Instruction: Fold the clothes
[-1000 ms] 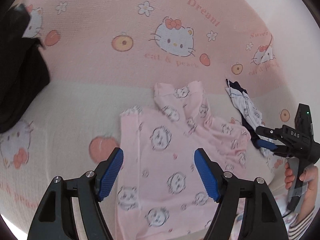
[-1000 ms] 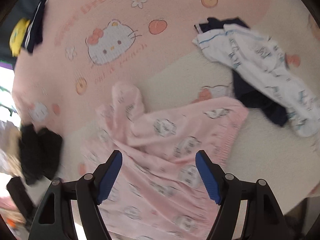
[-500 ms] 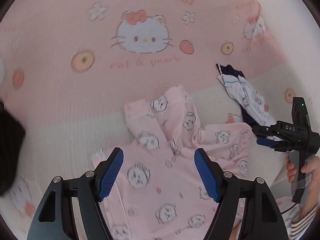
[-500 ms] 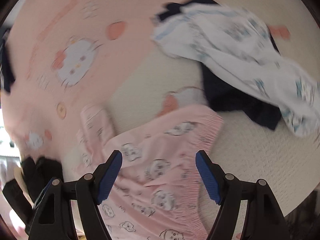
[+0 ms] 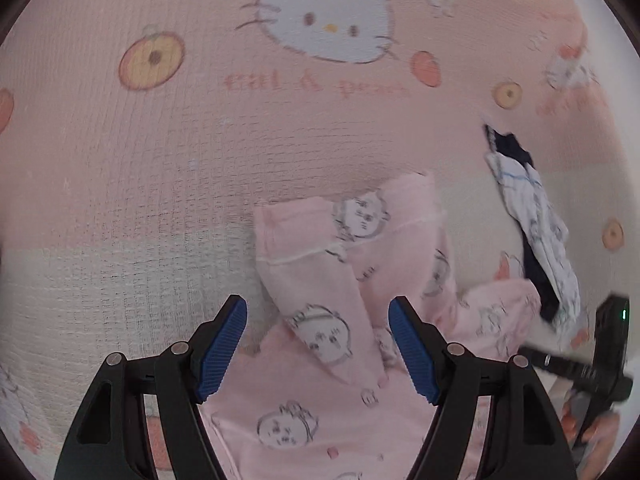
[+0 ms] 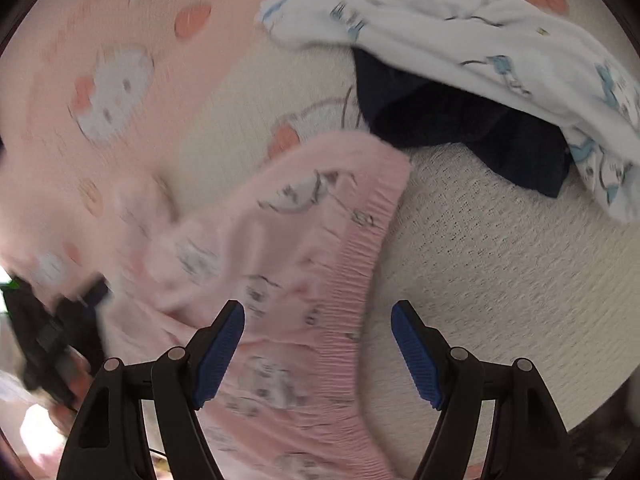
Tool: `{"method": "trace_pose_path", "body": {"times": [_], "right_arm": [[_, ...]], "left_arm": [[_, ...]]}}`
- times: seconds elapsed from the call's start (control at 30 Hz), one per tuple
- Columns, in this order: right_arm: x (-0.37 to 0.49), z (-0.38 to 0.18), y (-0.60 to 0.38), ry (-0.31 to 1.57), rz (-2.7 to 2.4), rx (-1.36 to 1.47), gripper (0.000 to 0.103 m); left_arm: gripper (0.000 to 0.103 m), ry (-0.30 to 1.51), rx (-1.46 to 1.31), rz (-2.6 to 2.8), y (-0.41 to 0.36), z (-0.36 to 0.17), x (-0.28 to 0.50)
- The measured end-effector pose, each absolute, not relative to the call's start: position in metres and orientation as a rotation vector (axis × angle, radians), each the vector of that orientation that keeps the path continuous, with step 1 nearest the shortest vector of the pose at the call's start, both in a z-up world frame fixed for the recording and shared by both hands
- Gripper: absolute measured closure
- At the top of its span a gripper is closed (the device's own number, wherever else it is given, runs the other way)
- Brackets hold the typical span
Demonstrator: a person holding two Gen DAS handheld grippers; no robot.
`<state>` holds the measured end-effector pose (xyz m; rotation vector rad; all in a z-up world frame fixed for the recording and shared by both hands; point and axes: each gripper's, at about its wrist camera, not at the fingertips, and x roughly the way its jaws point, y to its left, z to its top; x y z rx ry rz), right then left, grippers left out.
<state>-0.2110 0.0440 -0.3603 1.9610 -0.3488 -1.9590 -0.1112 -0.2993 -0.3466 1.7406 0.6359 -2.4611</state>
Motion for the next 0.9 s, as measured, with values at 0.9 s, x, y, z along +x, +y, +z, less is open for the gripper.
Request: {"method": "trace_pose_path", "body": {"times": [0.9], "right_arm": [[-0.223,-0.357,0.035,-0.606,-1.883,1.864,0.041]], "left_arm": [[0.038,1.092,1.654,-2.409,-0.322,-0.375,-0.127]]}}
